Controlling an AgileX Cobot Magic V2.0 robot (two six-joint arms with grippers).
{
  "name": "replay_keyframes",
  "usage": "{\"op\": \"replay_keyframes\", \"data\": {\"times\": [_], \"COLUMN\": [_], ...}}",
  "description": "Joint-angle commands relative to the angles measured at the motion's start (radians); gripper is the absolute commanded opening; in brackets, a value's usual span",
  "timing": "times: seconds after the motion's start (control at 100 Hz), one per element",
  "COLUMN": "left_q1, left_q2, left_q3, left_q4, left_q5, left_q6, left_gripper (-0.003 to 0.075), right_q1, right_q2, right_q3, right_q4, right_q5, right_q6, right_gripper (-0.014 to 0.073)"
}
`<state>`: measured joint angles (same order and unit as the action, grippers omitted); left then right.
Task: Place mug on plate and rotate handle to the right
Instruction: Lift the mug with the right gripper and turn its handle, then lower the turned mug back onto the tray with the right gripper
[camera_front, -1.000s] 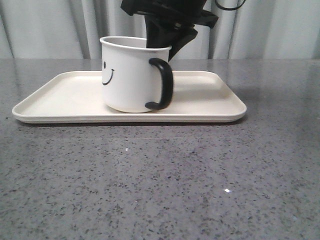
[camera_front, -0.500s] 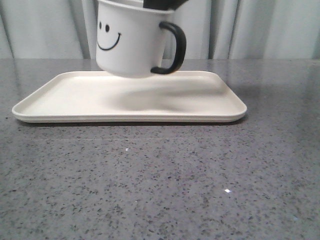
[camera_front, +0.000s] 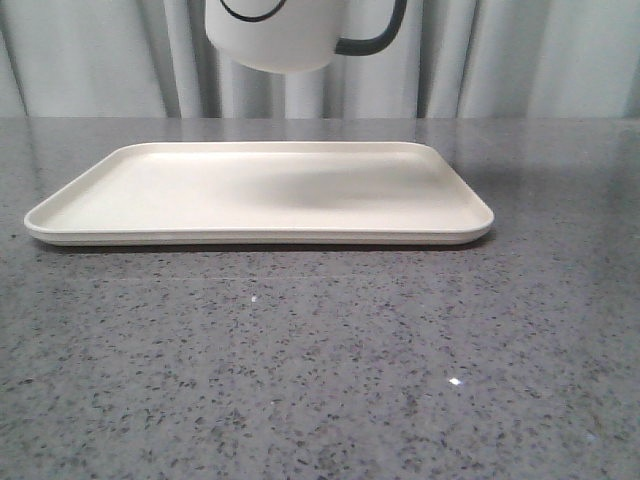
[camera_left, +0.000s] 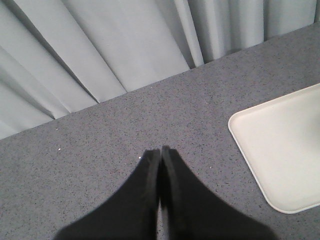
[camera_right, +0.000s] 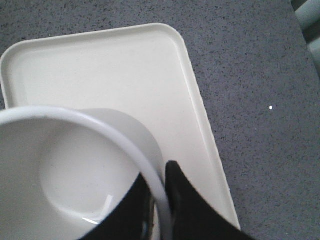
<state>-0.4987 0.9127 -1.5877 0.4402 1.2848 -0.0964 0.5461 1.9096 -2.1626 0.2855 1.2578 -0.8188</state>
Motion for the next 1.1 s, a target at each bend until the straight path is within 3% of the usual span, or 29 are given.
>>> {"op": "replay_keyframes", "data": {"times": [0.0, 0.7, 1.09], "left_q1": [-0.006, -0.006, -0.006], "left_q2": [-0.003, -0.003, -0.003], "left_q3": [-0.018, -0.018, -0.018], "left_q4": [0.015, 0.013, 0.013], "left_q5": [-0.023, -0.023, -0.023], "left_q6": [-0.013, -0.013, -0.013], "left_gripper": [-0.002, -0.002, -0.002], "right_q1": [0.0, 0.0, 0.0], "right_q2": [-0.039, 0.082, 0.093], "right_q3": [-0.032, -0.012, -0.002], "right_q4": [0.015, 0.082, 0.109], "right_q5": [0.077, 0.078, 0.078], "right_q6": [-0.065, -0.221, -0.231], "right_gripper": [-0.0113, -0.0113, -0.0113]}}
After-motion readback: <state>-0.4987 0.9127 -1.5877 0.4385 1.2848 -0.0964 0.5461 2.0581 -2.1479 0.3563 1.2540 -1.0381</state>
